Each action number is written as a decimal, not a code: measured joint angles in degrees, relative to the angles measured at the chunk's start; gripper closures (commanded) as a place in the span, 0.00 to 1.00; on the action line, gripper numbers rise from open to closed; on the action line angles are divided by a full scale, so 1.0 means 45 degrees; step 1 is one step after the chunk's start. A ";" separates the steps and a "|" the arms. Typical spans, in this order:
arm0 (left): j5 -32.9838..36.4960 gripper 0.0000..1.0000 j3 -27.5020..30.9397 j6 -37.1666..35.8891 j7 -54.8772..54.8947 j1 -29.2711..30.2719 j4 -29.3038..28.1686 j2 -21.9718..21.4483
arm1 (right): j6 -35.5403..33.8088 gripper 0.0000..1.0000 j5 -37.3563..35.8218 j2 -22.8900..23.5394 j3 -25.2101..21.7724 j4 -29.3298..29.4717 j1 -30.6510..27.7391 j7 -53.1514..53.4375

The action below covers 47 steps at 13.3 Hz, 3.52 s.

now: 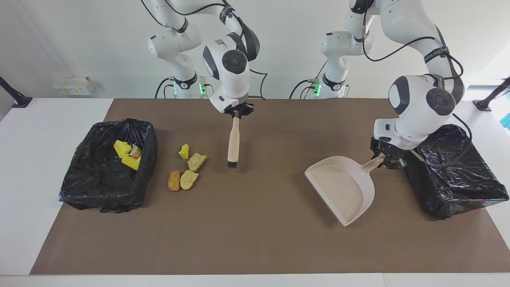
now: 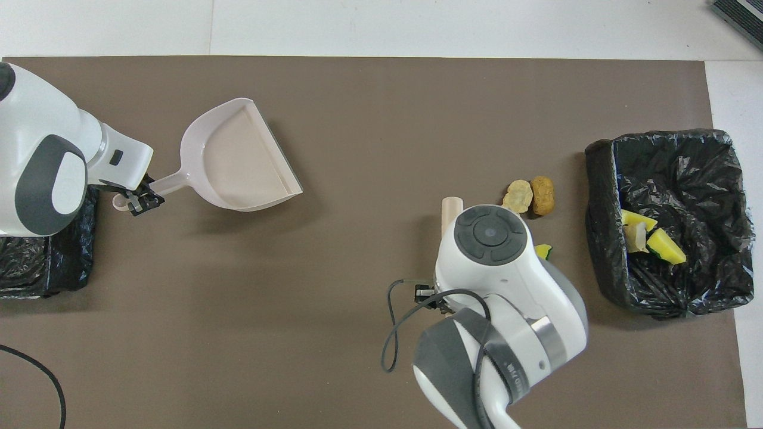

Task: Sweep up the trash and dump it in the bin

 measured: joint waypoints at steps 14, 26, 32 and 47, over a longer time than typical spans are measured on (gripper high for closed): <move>0.1793 1.00 -0.0085 0.1539 0.0045 -0.2365 -0.2728 -0.1134 | -0.1359 1.00 -0.1045 -0.0790 0.0030 -0.1736 -0.3401 0.1157; 0.1830 1.00 -0.0175 0.1612 -0.2435 -0.4392 -0.3026 -0.1096 | 0.2068 1.00 -0.0725 -0.0580 0.0196 -0.3065 -0.2774 0.0887; 0.1991 1.00 -0.0181 0.1669 -0.2434 -0.4538 -0.3031 -0.1091 | 0.2463 1.00 -0.0726 -0.0358 0.0220 -0.2914 -0.1891 -0.0913; 0.2013 1.00 -0.0110 0.2981 -0.2434 -0.4624 -0.3727 -0.1116 | 0.3966 1.00 0.1255 0.2235 0.0522 0.0200 0.1046 -0.1658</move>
